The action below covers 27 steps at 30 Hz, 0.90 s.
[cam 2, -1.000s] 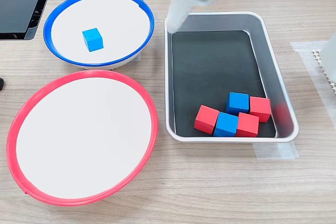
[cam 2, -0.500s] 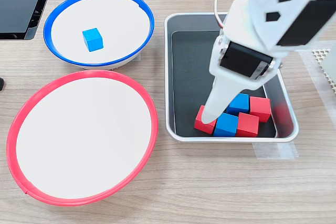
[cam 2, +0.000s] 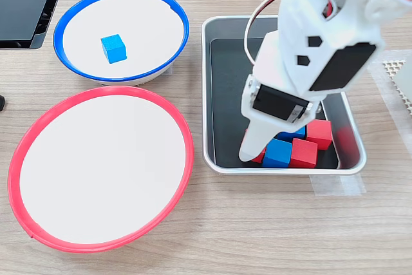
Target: Move six blocks from tray to matching dishes
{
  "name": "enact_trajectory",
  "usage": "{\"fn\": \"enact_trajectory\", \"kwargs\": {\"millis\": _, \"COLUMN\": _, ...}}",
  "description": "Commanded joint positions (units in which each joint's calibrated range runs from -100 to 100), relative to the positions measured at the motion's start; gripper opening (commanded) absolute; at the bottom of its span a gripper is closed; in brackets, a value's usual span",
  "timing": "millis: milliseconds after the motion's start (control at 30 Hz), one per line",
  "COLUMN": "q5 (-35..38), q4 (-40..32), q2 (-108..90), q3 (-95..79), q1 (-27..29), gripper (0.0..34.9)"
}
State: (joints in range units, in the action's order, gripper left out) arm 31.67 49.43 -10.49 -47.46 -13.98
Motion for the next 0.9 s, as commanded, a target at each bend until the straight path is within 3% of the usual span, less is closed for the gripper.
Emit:
{"fn": "enact_trajectory", "kwargs": {"millis": 0, "q5": 1.6, "q4": -0.9, "q2": 0.7, "q3": 1.8, "q1": 0.2, "gripper": 5.8}}
{"fn": "enact_trajectory", "kwargs": {"millis": 33, "q5": 2.0, "q4": -0.4, "q2": 0.6, "q3": 1.8, "q1": 0.2, "gripper": 0.3}}
{"fn": "enact_trajectory", "kwargs": {"millis": 200, "q5": 2.7, "q4": 9.3, "q2": -0.4, "q3": 12.2, "q1": 2.6, "gripper": 0.2}}
{"fn": "enact_trajectory", "kwargs": {"millis": 300, "q5": -3.0, "q4": 13.6, "q2": 1.5, "q3": 27.6, "q1": 3.8, "gripper": 0.1}}
{"fn": "enact_trajectory", "kwargs": {"millis": 433, "q5": -12.5, "q4": 11.6, "q2": 11.8, "q3": 50.2, "q1": 3.4, "gripper": 0.1}}
{"fn": "enact_trajectory", "kwargs": {"millis": 633, "q5": -13.8, "q4": 4.4, "q2": 22.9, "q3": 55.0, "q1": 0.9, "gripper": 0.2}}
{"fn": "enact_trajectory", "kwargs": {"millis": 800, "q5": -12.3, "q4": 1.2, "q2": 26.1, "q3": 52.5, "q1": 0.4, "gripper": 9.0}}
{"fn": "enact_trajectory", "kwargs": {"millis": 833, "q5": -11.8, "q4": 1.4, "q2": 26.3, "q3": 52.1, "q1": 0.4, "gripper": 15.2}}
{"fn": "enact_trajectory", "kwargs": {"millis": 867, "q5": -11.6, "q4": 1.5, "q2": 26.3, "q3": 52.1, "q1": 0.3, "gripper": 18.9}}
